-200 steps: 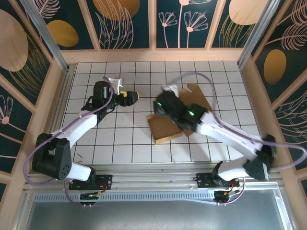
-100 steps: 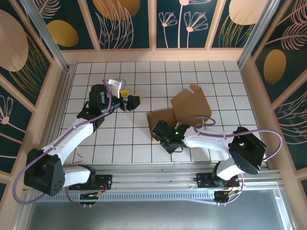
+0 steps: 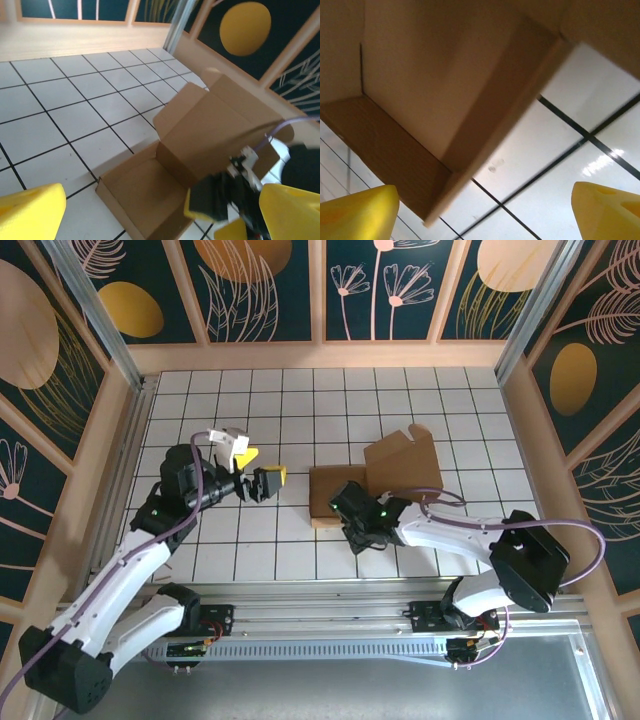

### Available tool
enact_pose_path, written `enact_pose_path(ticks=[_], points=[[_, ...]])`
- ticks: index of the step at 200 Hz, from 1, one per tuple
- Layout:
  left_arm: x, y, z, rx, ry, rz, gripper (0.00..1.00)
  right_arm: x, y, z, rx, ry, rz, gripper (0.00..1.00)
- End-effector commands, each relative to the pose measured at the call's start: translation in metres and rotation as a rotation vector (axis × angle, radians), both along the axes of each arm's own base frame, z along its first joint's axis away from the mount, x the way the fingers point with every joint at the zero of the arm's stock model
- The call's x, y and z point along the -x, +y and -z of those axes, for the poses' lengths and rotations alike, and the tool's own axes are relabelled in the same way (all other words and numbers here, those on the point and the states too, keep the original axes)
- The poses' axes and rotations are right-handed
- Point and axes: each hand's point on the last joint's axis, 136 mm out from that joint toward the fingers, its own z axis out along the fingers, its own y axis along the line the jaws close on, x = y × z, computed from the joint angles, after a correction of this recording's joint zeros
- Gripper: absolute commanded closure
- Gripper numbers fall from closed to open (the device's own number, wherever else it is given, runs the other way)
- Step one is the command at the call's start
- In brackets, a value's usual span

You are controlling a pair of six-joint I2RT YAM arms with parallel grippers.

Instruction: Fold the paper box

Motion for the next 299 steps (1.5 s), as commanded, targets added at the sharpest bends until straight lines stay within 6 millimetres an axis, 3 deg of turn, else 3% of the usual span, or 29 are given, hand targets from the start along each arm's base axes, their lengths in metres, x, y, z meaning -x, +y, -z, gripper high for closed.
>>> enact_pose_path(ticks=[1,47,88,104,129,160,176,189,215,233,245,258,275,288,299], points=[[0.022,0.002,0.011,-0.087,-0.056,0.072,0.01,-0.016,-0.014,0.01,-0.012,-0.001,0.092,0.11],[0.013,0.013,-0.005,-0.075,-0.114,-0.022,0.01,-0.026,-0.028,0.019,0.105,0.023,0.071,0.38],[-0.002,0.021,0.002,-0.08,-0.072,-0.112,0.01,-0.029,-0.058,0.029,0.366,0.041,-0.076,0.68],[-0.006,0.025,0.008,-0.095,-0.055,-0.142,0.01,-0.046,-0.055,0.02,0.462,-0.041,-0.246,0.74],[-0.01,0.029,0.014,-0.092,-0.036,-0.178,0.01,-0.077,-0.031,0.003,0.656,-0.244,-0.71,0.85],[-0.015,0.032,0.017,-0.094,-0.027,-0.207,0.01,-0.101,-0.011,0.004,0.763,-0.365,-1.156,0.86],[-0.02,0.037,0.018,-0.09,-0.019,-0.249,0.01,-0.119,-0.015,0.005,0.846,-0.382,-1.234,0.87],[-0.025,0.044,0.023,-0.083,0.001,-0.308,0.01,-0.131,-0.019,0.009,0.888,-0.357,-1.247,0.86],[-0.038,0.061,0.039,-0.065,0.106,-0.461,0.01,-0.134,-0.013,0.018,0.873,-0.373,-1.258,0.84],[-0.046,0.062,0.049,-0.054,0.172,-0.498,0.01,-0.133,-0.01,0.016,0.847,-0.403,-1.227,0.7],[-0.053,0.061,0.053,-0.062,0.204,-0.519,0.01,-0.133,-0.008,0.009,0.824,-0.414,-1.206,0.52],[-0.06,0.054,0.056,-0.073,0.227,-0.495,0.02,-0.132,-0.002,-0.014,0.772,-0.466,-1.174,0.47],[-0.067,0.032,0.061,-0.076,0.262,-0.385,0.04,-0.134,0.006,-0.063,0.727,-0.602,-1.129,0.36],[-0.079,0.022,0.069,-0.072,0.317,-0.35,0.05,-0.142,0.001,-0.097,0.697,-0.7,-1.096,0.14],[-0.093,0.018,0.072,-0.056,0.356,-0.337,0.09,-0.155,-0.01,-0.121,0.65,-0.767,-1.063,0.03]])
